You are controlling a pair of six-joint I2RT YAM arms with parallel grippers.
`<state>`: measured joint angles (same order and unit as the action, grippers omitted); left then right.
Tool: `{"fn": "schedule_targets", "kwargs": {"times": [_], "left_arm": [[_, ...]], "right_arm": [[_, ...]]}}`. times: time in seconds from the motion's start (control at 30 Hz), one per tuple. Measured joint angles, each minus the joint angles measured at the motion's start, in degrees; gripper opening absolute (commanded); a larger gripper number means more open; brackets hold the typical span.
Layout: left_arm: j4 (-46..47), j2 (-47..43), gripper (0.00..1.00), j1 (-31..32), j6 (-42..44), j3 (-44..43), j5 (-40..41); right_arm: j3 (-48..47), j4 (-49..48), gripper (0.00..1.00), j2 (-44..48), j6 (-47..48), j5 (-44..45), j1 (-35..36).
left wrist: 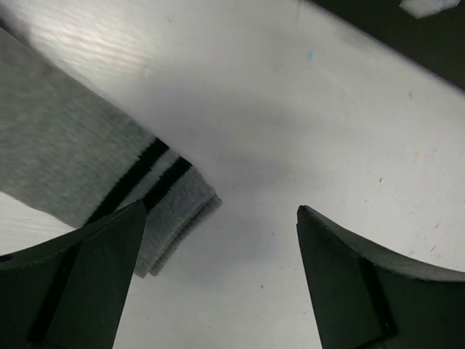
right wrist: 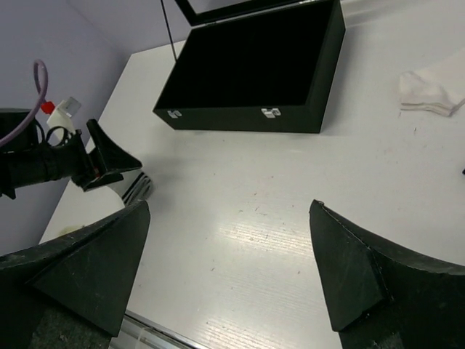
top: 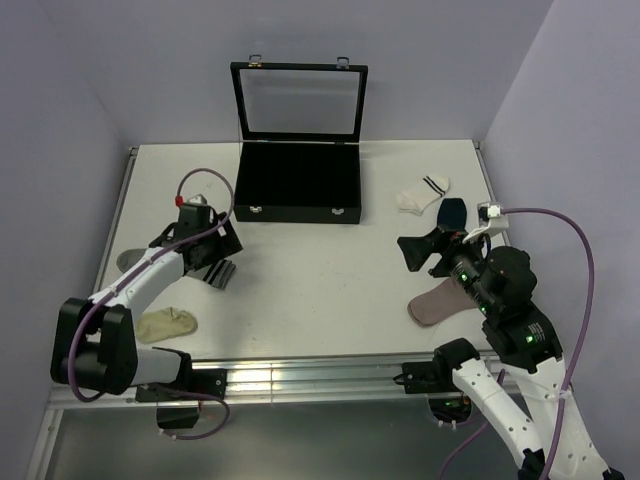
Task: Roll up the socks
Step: Move the sock to the center of the board.
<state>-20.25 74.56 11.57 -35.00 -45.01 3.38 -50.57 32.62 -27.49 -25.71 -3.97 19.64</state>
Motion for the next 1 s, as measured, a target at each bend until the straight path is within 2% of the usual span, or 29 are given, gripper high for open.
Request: {"fn": "schedule_targets", "kwargs": {"times": [0.27, 0.57, 0.77, 0.9, 1.0], "left_arm": [[5.86, 8.13, 0.85, 6.95, -3.80, 3.89, -1.55], [13.29, 12.96, 0.83, 18.03, -11.39, 1.62, -2.36], [8.17, 17.44, 0.84, 29.83, -15.43, -7.63, -0.04], [3.15, 17.51, 0.82, 36.89, -13.77, -14.49, 7.06], [1.11, 17.49, 0.79, 39.67, -11.04, -16.09, 11.85]], "right_arm": [[1.55, 0.02, 0.96, 0.50, 0.02, -0.15, 0.00], [1.79, 0.02, 0.95, 0.55, 0.74, -0.07, 0.00], [2.12, 0.72, 0.95, 1.49, 1.77, 0.15, 0.00], [2.21, 1.55, 0.95, 3.17, 2.19, 0.13, 0.00], [2.49, 1.84, 0.95, 4.46, 2.19, 0.11, 0.00]]}}
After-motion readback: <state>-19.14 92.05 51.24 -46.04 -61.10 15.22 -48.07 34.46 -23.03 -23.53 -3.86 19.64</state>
